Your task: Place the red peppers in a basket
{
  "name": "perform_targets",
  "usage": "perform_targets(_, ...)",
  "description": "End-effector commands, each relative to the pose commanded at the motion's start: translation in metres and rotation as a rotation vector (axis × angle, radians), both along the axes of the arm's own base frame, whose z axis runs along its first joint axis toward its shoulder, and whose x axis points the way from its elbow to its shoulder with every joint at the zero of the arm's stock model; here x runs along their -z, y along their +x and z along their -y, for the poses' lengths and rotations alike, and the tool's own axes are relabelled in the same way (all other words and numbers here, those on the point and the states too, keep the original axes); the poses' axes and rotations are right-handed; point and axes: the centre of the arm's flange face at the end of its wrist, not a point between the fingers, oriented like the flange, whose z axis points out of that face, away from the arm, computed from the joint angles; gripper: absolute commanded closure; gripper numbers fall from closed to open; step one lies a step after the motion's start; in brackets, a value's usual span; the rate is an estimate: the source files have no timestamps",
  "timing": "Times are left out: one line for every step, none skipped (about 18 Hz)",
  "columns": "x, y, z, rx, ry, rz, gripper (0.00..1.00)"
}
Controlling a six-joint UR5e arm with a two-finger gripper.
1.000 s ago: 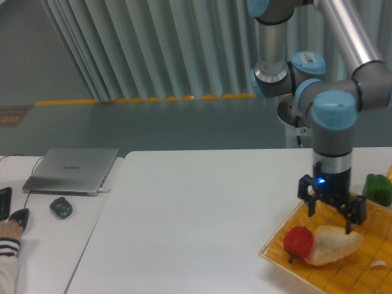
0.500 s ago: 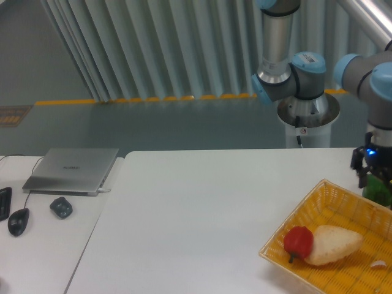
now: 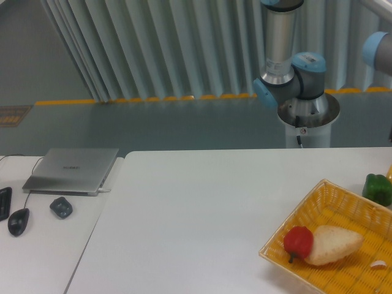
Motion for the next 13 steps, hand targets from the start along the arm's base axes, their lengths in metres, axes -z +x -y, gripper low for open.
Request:
perform_targets(0.0013, -0.0012, 0.0039, 0.016, -0.024, -0.003, 0.0)
perform_targets(0.0021, -0.0013, 0.005, 0.031, -0.035, -0.006, 0.0)
perform_targets(0.0029, -0.0013, 0.0044, 0.043, -0.039, -0.006, 0.0)
perform_targets(0.0029, -0.0008, 0.0038, 0.046, -0.04, -0.007, 0.0)
perform_targets(0.0029, 0.0002, 0.0023, 0.057, -0.04, -0.007, 0.0)
perform_targets(0.0053, 0.0013, 0.0009, 0.066, -0.042, -0.003, 0.0)
perform_targets(0.0069, 0.0028, -0.0013, 0.071, -0.043, 0.0, 0.0)
perform_targets(0.0084, 0.0033, -0.0012, 0.071, -0.044, 0.003, 0.0)
perform_targets(0.009, 0.0034, -0.0011, 0.071, -0.044, 0.003, 0.0)
perform_targets(0.0092, 0.0035, -0.0011, 0.071, -0.045, 0.004, 0.0)
perform_targets(0.0092, 0.0035, -0.0011, 0.071, -0.045, 0.004, 0.0)
perform_targets(0.0092, 0.0035, -0.0011, 0.071, -0.045, 0.004, 0.0)
perform_targets(0.0092, 0.0035, -0.0011, 0.071, -0.045, 0.004, 0.0)
